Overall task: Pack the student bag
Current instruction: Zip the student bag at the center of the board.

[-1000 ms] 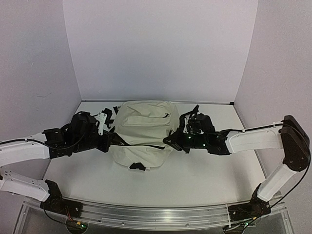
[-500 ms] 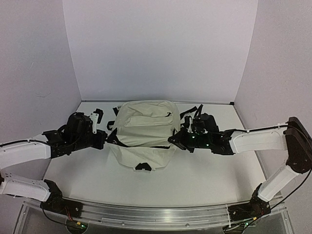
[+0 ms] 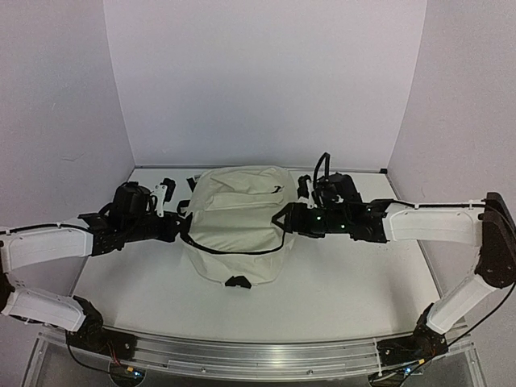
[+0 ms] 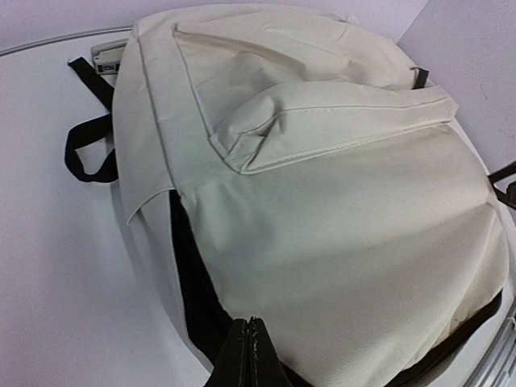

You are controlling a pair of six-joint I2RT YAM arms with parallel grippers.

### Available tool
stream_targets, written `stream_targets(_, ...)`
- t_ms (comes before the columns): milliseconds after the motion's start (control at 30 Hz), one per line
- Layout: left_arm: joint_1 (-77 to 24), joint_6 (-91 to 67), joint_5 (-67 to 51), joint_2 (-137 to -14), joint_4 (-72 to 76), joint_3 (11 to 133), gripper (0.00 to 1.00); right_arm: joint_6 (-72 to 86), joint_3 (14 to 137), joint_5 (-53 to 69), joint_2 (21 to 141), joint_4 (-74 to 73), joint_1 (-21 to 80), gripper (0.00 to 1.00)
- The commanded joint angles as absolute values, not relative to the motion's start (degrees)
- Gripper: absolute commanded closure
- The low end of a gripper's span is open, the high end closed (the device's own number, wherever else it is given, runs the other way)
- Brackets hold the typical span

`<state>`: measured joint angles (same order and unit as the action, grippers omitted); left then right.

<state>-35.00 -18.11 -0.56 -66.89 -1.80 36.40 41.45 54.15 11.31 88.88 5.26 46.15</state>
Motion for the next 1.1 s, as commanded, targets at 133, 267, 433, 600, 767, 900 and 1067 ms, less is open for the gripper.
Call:
stream_targets(133, -34.7, -22.3, -13.2, -68.1, 3.6, 39.5, 1.00, 14.8, 71.2, -4.3, 89.7, -8.7, 59.4, 0.23)
stream_targets(267, -34.6, -23.6, -12.4, -66.4, 3.8, 38.3, 1.00, 7.4, 78.4, -8.5, 97.2, -10.5, 65.1, 0.23)
stream_targets(433, -34.6, -25.3, -10.8, -65.3, 3.1, 37.6, 1.00, 0.7, 87.0, -16.0, 108.0, -13.6, 71.5, 0.22)
stream_targets(600, -34.6, -26.1, -8.8, -64.2, 1.3, 37.5, 1.00, -4.9, 92.3, -22.1, 115.6, -14.1, 74.1, 0.39)
stream_targets(767, -34.6, -26.3, -7.9, -62.3, 0.4, 37.3, 1.00, -8.0, 95.1, -27.7, 120.7, -14.1, 75.5, 0.39)
stream_targets(900, -34.6, -26.3, -7.5, -61.8, 0.4, 37.2, 1.00, -9.3, 97.0, -36.4, 123.9, -14.1, 76.6, 0.49)
stream_targets(1067, -34.5, -26.2, -5.2, -61.6, -1.1, 37.3, 1.00, -8.6, 96.6, -39.6, 124.1, -14.1, 76.9, 0.93)
